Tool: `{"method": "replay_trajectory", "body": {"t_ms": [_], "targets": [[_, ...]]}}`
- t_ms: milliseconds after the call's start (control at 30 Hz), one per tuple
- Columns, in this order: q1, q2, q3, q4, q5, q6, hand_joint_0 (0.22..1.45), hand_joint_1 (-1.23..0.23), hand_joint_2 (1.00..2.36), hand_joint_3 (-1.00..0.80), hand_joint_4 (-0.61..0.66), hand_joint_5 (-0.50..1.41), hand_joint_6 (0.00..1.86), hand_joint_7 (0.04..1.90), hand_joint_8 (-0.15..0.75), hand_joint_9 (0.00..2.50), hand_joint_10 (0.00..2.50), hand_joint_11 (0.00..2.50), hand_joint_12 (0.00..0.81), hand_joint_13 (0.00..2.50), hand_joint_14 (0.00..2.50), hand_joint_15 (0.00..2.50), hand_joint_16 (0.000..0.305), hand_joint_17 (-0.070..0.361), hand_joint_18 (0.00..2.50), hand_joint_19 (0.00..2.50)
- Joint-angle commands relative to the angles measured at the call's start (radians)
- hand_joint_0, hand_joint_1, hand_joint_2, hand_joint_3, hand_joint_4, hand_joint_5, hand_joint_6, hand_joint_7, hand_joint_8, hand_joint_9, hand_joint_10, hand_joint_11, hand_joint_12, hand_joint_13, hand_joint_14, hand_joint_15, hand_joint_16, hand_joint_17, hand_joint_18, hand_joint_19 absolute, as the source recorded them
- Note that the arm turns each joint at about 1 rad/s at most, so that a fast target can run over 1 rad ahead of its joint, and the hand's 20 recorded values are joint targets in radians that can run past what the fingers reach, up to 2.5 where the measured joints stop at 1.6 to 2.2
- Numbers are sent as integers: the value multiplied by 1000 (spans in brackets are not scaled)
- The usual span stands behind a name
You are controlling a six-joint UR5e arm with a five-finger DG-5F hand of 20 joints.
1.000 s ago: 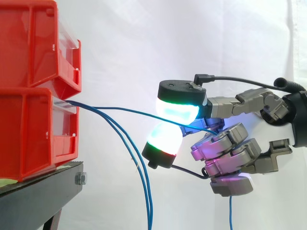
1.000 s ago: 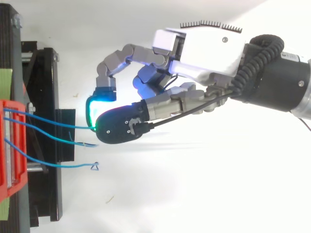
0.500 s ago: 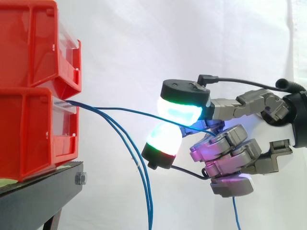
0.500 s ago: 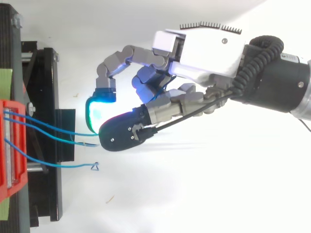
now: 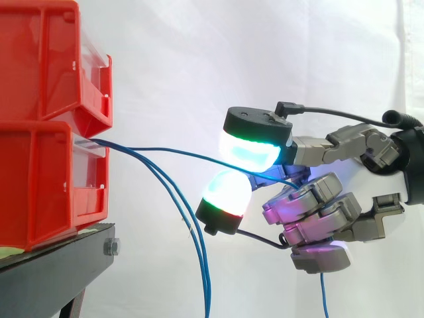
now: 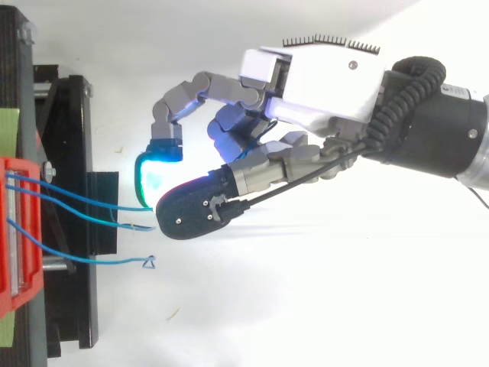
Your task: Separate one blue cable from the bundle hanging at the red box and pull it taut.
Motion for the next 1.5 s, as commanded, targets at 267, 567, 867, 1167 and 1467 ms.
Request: {"method": "replay_trajectory", "body": {"t_ms": [267,567,867,1167,1467], "targets": [[0,-1,0,0,0,0,586,-647,1000,-500,93,-193,889,1012,288,874,1783,1322,332,1060,1981,1400,40,89,1211,1261],[2,-1,0,1,0,0,626,-663,1006,-421,87,-192,892,1018,285,878,1779,1310,332,1062,1972,1396,38,87,1209,1259],[2,1,0,1,2,0,637,-786,1016,-160,100,-214,918,996,292,812,1889,1295,348,1059,2007,1387,42,95,1227,1252],[3,-1,0,1,2,0,628,-778,1010,-344,100,-216,919,970,284,802,1880,1271,336,1041,1992,1392,41,91,1204,1267],[3,-1,0,0,2,0,625,-659,1000,-491,90,-200,913,1000,285,851,1871,1272,330,1076,1965,1398,39,88,1215,1270]]}}
